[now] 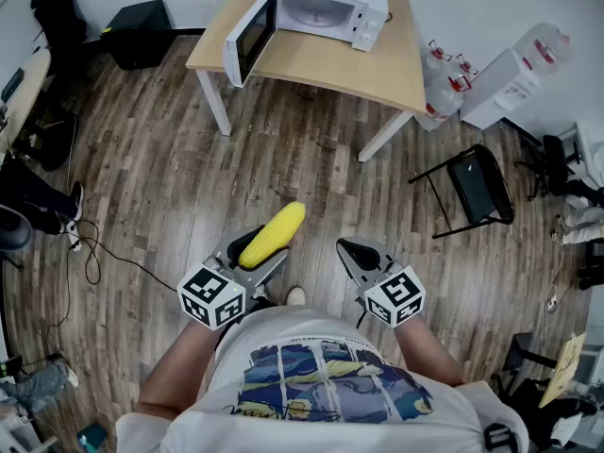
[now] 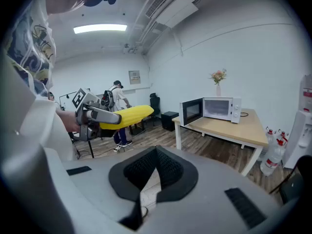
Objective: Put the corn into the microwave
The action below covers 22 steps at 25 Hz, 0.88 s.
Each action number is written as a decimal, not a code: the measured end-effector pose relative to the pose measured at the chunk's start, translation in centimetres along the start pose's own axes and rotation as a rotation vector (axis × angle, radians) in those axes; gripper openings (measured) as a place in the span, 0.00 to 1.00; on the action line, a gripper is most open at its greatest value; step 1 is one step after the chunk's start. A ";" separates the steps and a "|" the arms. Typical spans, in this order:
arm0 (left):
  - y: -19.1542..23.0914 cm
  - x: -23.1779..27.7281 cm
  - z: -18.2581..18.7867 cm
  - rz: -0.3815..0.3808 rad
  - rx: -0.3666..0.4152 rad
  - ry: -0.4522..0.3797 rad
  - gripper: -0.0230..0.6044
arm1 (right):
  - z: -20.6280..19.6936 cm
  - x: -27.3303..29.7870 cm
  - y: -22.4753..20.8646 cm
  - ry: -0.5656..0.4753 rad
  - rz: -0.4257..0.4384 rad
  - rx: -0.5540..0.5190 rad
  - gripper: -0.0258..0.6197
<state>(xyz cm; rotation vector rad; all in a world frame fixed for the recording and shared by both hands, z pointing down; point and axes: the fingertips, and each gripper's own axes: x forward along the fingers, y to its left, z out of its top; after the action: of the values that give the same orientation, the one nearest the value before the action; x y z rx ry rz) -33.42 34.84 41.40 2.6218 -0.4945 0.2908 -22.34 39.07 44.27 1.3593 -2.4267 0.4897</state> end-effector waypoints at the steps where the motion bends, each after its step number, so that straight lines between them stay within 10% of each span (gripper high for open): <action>1: -0.7 0.6 -0.2 0.002 -0.001 0.002 0.44 | -0.4 -1.0 -0.5 -0.001 -0.002 0.003 0.05; 12: -1.8 4.7 -1.0 0.054 -0.036 0.014 0.44 | -3.4 -4.1 -5.9 0.005 -0.027 0.041 0.05; 22: 8.3 11.2 4.1 -0.011 -0.015 0.029 0.44 | 1.2 3.2 -13.4 0.001 -0.123 0.079 0.19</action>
<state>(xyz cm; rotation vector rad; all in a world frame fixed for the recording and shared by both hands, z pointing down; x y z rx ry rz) -25.98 22.71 44.23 2.6009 -0.4703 0.3204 -12.52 29.62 46.46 1.5295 -2.3276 0.5596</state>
